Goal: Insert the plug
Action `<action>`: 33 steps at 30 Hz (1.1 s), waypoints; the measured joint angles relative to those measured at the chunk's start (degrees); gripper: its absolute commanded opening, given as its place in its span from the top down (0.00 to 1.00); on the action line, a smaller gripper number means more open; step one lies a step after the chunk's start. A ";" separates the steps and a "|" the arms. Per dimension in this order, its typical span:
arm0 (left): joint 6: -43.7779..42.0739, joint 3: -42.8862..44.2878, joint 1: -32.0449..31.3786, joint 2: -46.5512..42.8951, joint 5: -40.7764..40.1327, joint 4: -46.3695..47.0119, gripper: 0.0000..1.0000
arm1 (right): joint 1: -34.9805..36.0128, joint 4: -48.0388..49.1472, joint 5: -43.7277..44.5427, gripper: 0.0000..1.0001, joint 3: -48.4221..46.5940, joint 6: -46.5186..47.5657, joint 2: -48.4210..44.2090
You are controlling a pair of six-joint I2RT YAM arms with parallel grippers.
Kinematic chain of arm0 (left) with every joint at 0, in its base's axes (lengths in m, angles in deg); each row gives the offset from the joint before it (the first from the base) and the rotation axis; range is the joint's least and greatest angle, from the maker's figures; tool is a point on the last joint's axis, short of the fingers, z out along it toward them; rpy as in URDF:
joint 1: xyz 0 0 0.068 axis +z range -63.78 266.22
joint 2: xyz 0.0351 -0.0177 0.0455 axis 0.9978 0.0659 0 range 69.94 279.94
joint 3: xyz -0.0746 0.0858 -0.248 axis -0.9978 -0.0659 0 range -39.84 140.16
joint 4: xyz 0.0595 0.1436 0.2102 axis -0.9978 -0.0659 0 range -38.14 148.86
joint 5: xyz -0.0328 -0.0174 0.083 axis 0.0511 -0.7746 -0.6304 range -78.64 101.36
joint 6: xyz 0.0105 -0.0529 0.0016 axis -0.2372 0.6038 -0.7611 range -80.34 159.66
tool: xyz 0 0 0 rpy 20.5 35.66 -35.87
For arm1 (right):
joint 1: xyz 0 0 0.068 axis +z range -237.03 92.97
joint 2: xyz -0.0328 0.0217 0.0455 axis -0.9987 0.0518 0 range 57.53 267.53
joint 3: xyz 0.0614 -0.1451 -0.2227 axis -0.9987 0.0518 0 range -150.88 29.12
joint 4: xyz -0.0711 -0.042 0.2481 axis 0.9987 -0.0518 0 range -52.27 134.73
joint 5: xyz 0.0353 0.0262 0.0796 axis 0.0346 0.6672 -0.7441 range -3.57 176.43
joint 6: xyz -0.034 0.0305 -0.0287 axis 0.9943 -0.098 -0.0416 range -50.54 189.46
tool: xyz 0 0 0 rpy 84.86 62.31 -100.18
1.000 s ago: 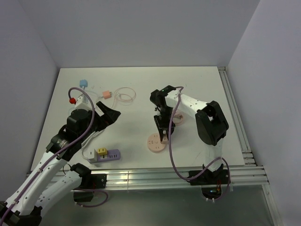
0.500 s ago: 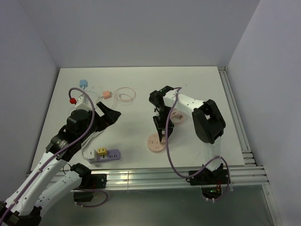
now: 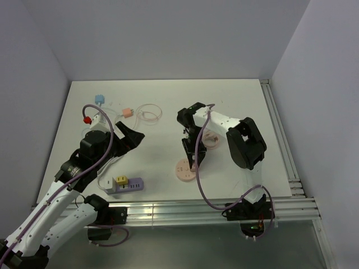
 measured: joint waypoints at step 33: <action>0.17 0.00 -0.33 -0.55 -0.81 -0.46 0.01 | -0.76 -5.86 -2.49 1.00 4.85 -7.04 6.91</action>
